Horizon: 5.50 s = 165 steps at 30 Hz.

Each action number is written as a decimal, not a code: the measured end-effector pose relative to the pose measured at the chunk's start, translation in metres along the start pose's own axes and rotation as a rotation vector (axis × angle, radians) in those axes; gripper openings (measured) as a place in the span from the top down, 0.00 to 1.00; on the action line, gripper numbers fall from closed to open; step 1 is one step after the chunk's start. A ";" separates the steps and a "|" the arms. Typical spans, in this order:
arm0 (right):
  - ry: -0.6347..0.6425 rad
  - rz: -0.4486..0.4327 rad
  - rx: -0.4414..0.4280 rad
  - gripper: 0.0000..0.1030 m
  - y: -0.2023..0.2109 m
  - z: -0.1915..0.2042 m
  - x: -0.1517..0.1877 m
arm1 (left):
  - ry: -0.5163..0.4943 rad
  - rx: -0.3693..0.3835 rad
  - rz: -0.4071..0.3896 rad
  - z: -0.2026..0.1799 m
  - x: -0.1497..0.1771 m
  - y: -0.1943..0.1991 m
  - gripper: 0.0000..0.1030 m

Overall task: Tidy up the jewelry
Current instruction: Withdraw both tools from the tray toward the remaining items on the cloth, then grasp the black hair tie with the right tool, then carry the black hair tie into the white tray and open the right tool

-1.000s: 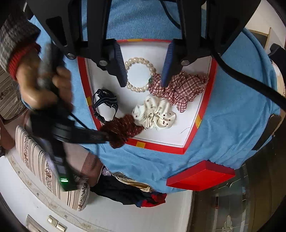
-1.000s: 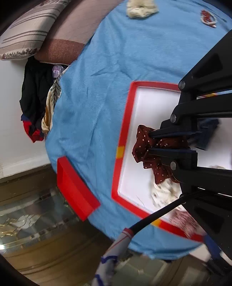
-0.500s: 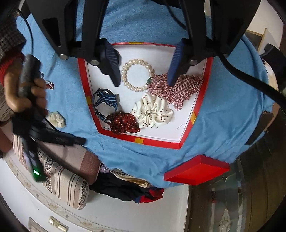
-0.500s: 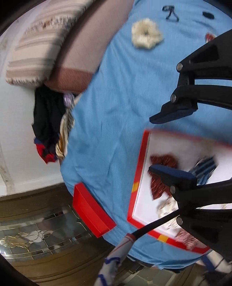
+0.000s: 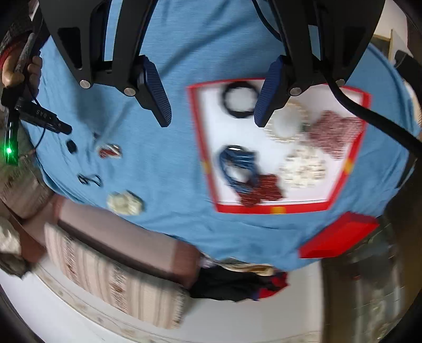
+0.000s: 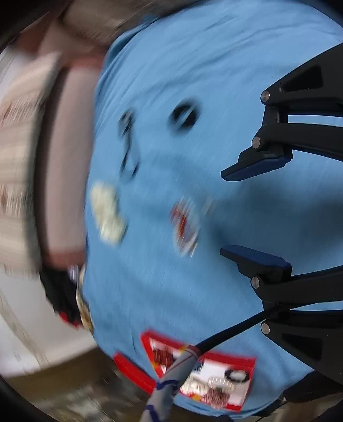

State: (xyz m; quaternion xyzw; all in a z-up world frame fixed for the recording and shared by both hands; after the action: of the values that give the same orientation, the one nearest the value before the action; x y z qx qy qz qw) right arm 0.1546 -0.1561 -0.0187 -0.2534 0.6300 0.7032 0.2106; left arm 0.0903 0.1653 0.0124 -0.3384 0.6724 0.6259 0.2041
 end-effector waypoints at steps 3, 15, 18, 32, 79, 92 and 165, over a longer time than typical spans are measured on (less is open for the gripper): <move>-0.070 0.002 0.045 0.47 0.011 -0.046 0.011 | -0.049 0.043 0.030 -0.036 0.005 -0.012 0.38; -0.144 -0.016 0.045 0.47 0.013 -0.094 0.023 | -0.167 0.151 0.149 -0.138 0.011 -0.082 0.38; -0.156 -0.014 0.023 0.47 0.005 -0.093 0.022 | -0.195 0.181 0.182 -0.157 0.008 -0.104 0.40; -0.101 0.020 -0.188 0.48 -0.056 -0.001 -0.023 | -0.067 0.241 0.262 -0.154 -0.009 -0.165 0.60; -0.149 0.043 -0.158 0.94 -0.045 -0.021 0.008 | -0.129 0.447 0.161 -0.164 -0.066 -0.092 0.93; -0.191 -0.049 -0.104 0.78 -0.030 -0.055 -0.007 | -0.092 0.333 0.347 -0.149 -0.005 -0.178 0.59; 0.455 0.142 -0.453 0.91 -0.091 0.377 0.014 | 0.176 -0.111 0.149 0.238 -0.111 -0.148 0.95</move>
State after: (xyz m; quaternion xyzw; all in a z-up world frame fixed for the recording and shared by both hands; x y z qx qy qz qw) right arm 0.1656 0.2282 -0.0686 -0.4002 0.5045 0.7637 -0.0469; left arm 0.2364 0.4225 -0.0460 -0.3520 0.6751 0.6436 0.0783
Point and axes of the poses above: each gripper's, at about its wrist camera, not at the fingertips, and y roughly against the way its jaws point, z to its left, x to its underside, the point moved 4 cm from there along -y, roughly the way its jaws point, and after that the axes turned 5 degrees about -z, right-handed, at the moved point
